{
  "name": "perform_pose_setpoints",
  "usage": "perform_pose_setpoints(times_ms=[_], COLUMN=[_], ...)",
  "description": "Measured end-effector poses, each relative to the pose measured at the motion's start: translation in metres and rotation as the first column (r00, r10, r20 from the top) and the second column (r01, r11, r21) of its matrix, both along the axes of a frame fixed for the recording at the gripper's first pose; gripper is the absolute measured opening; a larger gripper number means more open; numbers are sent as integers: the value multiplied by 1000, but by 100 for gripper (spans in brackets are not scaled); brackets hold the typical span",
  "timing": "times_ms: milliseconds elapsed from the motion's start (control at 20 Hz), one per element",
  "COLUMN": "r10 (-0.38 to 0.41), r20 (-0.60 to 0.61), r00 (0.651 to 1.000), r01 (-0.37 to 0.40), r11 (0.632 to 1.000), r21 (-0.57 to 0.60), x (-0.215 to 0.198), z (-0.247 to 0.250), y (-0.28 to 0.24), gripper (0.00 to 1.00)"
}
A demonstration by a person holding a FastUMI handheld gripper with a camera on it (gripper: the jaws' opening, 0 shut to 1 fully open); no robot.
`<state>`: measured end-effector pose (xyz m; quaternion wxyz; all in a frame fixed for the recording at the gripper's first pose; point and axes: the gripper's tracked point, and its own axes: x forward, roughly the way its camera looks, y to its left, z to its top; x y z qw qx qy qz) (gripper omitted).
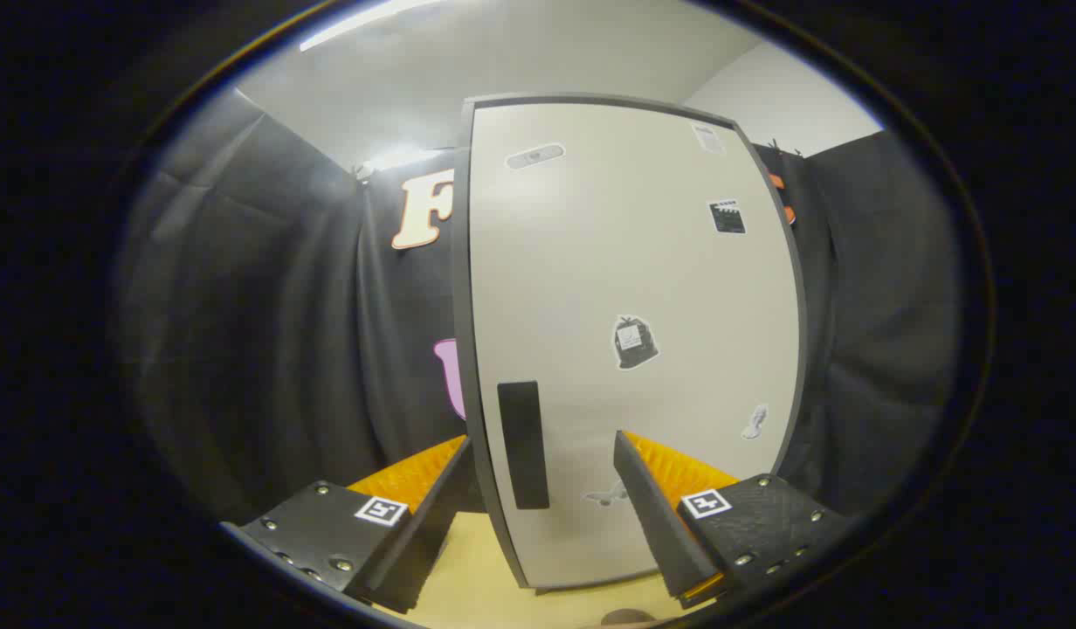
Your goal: Open the shoe cabinet door, grab the shoes and put them into the shoe cabinet, then close the shoe cabinet door.
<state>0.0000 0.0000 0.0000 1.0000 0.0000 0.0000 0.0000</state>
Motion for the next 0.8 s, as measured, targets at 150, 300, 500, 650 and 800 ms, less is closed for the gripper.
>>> perform_pose_setpoints(times_ms=[150,300,500,650,800], r10=[-2,-5,-9,-11,-16], r20=[-5,-9,-13,-20,-28], r00=[1000,1000,1000,1000,999], r01=[2,5,9,11,15], r11=[1000,1000,1000,1000,1000], r21=[3,4,1,0,-5], x=[8,14,21,26,34], z=[-2,-4,-7,-11,-15], y=[2,4,5,7,8], gripper=[98,98,98,98,98])
